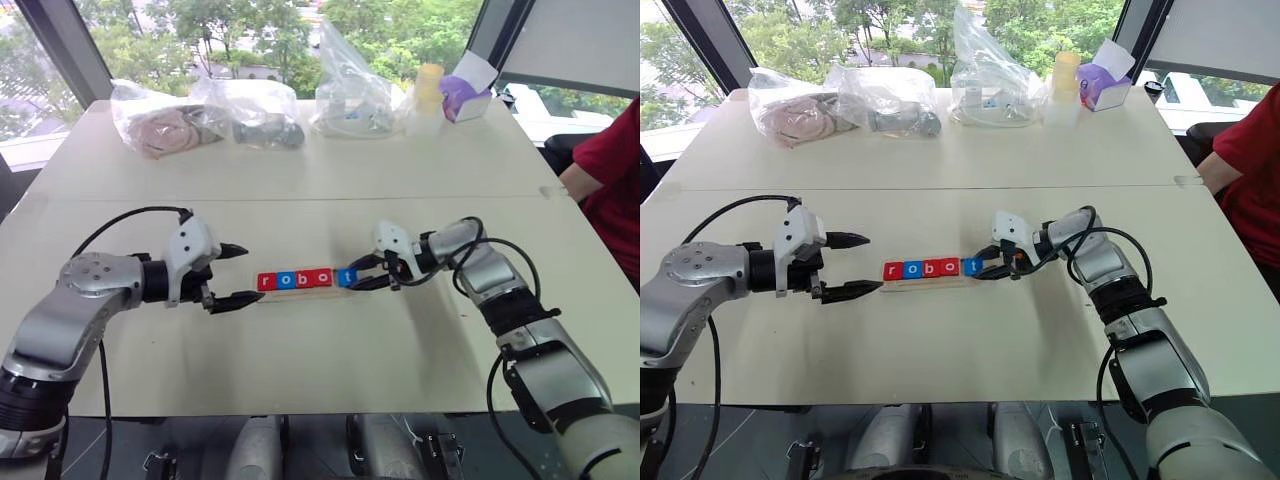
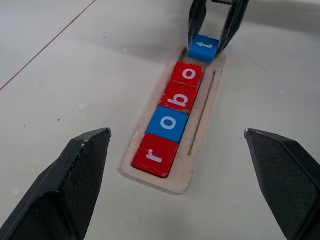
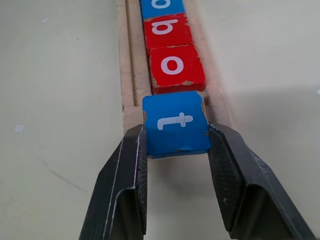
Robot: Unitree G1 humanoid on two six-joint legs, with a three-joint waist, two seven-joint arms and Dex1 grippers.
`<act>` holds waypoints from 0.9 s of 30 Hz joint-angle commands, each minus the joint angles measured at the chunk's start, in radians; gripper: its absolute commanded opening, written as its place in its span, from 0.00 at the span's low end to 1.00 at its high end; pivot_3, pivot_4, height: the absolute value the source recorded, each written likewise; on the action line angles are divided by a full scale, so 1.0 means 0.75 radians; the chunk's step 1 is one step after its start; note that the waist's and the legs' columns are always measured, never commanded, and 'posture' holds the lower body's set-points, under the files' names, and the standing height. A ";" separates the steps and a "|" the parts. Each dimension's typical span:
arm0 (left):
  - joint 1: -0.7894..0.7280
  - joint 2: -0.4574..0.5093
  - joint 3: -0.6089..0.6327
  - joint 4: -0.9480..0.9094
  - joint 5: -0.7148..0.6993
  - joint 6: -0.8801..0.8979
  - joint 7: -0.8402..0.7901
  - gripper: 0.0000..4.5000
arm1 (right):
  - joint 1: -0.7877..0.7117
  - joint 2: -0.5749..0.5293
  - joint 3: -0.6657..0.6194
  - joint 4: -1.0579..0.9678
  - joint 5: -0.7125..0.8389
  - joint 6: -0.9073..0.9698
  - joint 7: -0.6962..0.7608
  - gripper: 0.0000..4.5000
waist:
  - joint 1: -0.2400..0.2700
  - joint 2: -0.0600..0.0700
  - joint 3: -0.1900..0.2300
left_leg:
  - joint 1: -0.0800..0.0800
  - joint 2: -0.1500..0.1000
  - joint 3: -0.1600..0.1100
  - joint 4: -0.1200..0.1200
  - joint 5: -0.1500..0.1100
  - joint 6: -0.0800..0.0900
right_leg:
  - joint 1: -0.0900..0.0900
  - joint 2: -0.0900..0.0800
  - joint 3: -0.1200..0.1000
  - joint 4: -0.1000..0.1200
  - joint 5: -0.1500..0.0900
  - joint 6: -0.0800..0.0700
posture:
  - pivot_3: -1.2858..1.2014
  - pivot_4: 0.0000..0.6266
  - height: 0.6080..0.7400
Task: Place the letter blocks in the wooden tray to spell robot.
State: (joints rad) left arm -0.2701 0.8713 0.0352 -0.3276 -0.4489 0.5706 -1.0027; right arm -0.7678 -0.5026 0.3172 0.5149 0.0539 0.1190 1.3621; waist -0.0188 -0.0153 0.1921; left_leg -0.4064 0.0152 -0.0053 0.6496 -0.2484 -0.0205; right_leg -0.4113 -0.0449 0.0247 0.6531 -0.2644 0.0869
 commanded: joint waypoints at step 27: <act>0.076 0.007 0.043 -0.110 -0.026 0.024 0.038 1.00 | -0.051 0.075 -0.024 0.082 -0.023 -0.067 -0.031 0.69 | -0.003 0.000 0.000 | 0.001 0.000 0.000 0.000 0.000 0.000 | 0.000 0.000 0.000 0.000 0.000 0.000 | 0.52 0.24 1.00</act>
State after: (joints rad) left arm -0.2085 0.8727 0.0555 -0.3948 -0.4682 0.6020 -0.9746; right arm -0.8010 -0.4502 0.3113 0.5929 0.0335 0.0650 1.3513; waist -0.0209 -0.0154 0.1921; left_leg -0.4053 0.0155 -0.0056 0.6494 -0.2483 -0.0207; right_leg -0.4110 -0.0452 0.0249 0.6535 -0.2643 0.0866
